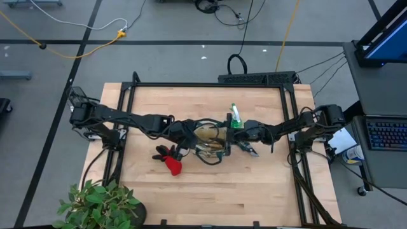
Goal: Pick & Place Garden tools in Gardening bag
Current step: Adjust the light brown gardening bag
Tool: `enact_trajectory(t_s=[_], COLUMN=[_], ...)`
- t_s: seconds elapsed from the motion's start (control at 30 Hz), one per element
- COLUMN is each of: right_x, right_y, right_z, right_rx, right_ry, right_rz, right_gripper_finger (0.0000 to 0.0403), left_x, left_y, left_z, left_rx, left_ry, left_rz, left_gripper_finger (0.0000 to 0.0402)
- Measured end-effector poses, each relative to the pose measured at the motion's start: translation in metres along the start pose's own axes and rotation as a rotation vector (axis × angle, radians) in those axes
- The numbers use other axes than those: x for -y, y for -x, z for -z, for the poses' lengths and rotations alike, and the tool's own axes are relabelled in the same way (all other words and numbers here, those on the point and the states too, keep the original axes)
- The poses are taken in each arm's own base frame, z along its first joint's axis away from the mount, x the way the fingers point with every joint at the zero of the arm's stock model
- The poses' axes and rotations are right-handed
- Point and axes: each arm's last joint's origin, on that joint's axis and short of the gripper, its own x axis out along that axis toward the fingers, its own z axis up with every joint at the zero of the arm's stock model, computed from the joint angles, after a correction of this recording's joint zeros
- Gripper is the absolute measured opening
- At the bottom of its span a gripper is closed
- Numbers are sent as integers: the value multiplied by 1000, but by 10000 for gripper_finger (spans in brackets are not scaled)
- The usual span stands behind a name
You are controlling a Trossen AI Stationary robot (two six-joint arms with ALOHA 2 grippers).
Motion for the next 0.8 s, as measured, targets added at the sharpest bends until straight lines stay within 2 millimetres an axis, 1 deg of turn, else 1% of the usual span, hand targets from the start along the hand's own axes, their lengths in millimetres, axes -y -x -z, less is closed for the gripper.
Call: enact_trajectory(t_s=[0.07, 0.23, 0.37, 0.43, 0.57, 0.73, 0.8], right_x=[2, 3, 2, 2, 5, 7, 8], right_y=[0, 0, 0, 0, 1, 3, 4], right_z=[-4, -8, -5, -6, -12, -18, -20], right_rx=[41, 83, 53, 59, 123, 168, 167], right_ry=[-8, -13, -29, -44, -68, -74, -84], right_rz=[16, 33, 20, 22, 45, 61, 59], right_gripper_finger=[212, 212, 212, 212, 212, 212, 210], left_x=[0, 0, 0, 1, 2, 3, 3], left_y=[0, 0, 0, 0, 0, 0, 1], left_z=[0, 0, 1, 2, 4, 6, 6], left_rx=[-1, -1, -11, -23, -37, -58, -68], left_ry=[2, 4, 1, 2, 14, 16, 20], left_rz=[0, -1, 4, 10, 14, 24, 28], left_gripper_finger=[7, 22, 8, 7, 17, 6, 9])
